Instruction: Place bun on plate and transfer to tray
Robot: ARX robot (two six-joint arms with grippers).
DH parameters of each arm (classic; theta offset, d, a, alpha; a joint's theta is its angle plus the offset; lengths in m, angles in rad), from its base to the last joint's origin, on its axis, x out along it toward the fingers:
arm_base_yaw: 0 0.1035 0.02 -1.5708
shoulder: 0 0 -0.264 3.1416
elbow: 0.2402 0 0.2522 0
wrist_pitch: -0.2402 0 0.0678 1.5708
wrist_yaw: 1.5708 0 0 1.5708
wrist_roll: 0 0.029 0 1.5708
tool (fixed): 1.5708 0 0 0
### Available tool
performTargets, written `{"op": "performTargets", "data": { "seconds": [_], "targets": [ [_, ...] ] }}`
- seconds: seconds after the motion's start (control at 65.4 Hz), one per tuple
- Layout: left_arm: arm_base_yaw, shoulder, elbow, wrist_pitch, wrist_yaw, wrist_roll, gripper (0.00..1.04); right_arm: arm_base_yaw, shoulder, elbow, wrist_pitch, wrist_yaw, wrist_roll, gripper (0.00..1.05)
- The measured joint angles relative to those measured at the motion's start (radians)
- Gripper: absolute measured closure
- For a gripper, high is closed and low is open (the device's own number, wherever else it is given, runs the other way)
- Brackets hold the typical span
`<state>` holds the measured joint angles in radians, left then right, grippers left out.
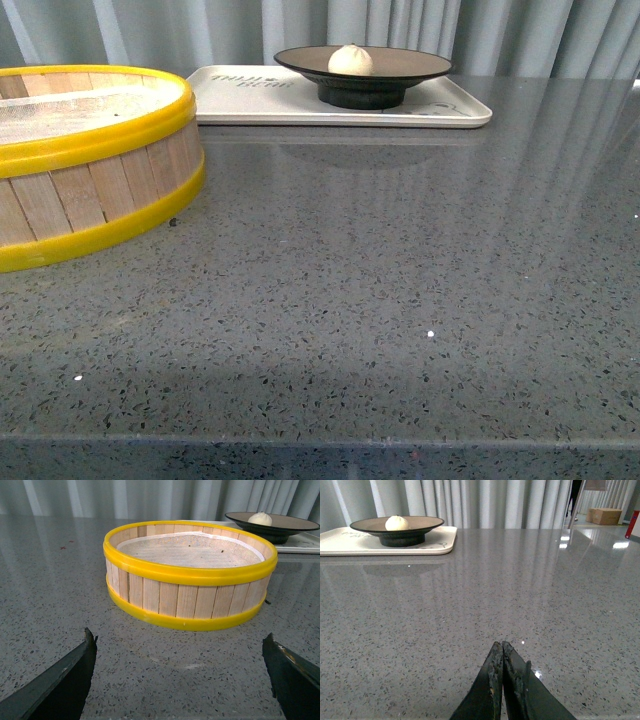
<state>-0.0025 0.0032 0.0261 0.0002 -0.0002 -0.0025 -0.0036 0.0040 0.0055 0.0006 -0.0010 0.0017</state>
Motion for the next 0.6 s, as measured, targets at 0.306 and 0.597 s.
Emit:
{"op": "performTargets", "data": {
  "seconds": [0.306, 0.597],
  "targets": [
    [0.000, 0.000, 0.000, 0.000, 0.000, 0.000, 0.07, 0.000, 0.000, 0.000, 0.000, 0.000, 0.000, 0.43],
    [0.000, 0.000, 0.000, 0.000, 0.000, 0.000, 0.07, 0.000, 0.000, 0.000, 0.000, 0.000, 0.001, 0.09]
  ]
}}
